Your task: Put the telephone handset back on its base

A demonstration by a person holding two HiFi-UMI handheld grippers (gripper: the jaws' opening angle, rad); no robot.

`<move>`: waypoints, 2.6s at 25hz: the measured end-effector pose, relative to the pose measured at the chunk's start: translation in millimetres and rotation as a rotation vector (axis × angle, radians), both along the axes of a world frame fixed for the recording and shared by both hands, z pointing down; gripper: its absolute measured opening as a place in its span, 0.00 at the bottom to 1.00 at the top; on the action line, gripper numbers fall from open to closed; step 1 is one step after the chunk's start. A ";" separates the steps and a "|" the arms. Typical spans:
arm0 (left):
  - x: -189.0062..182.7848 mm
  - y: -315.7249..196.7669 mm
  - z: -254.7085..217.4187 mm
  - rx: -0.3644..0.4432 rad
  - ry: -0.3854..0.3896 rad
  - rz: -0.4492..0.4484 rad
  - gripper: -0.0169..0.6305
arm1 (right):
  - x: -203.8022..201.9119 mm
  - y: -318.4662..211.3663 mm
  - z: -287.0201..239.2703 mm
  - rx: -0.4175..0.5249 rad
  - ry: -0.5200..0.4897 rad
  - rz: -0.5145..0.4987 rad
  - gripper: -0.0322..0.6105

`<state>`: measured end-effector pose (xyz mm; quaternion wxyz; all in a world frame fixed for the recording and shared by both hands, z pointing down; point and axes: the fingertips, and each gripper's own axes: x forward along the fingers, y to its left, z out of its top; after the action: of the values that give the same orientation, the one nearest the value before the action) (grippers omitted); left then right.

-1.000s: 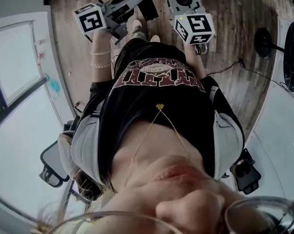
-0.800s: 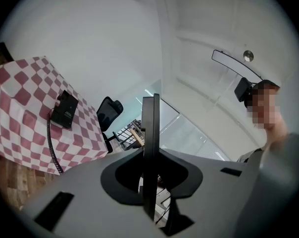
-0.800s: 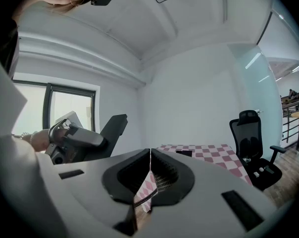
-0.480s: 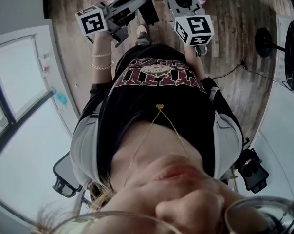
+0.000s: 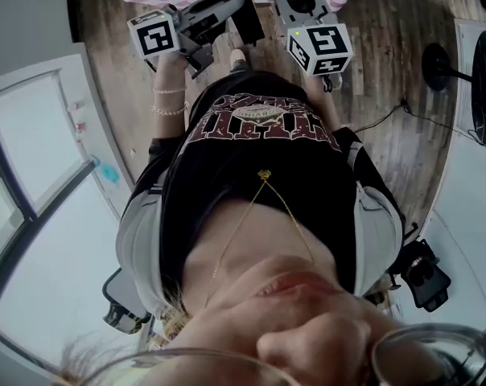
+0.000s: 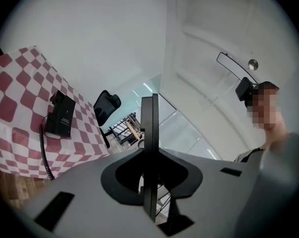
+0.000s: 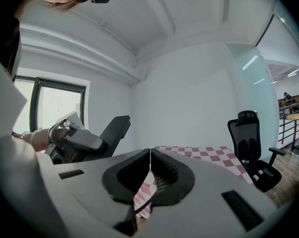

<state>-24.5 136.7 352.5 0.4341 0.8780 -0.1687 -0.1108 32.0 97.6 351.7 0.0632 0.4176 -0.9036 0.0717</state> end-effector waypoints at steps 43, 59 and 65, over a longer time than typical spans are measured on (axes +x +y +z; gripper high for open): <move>-10.4 -113.6 18.0 -0.069 0.019 0.034 0.15 | -19.5 -111.6 22.7 -0.067 0.011 0.012 0.09; 13.4 -179.4 17.0 -0.083 0.010 -0.018 0.15 | -4.7 -176.3 17.8 -0.071 0.032 -0.096 0.09; 9.8 -182.7 14.0 -0.061 -0.010 -0.059 0.15 | -8.3 -177.8 19.0 -0.067 0.037 -0.139 0.09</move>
<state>-14.7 -46.0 366.5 0.4562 0.8595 -0.2002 -0.1141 23.7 -80.2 370.7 0.0986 0.3528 -0.9262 0.0895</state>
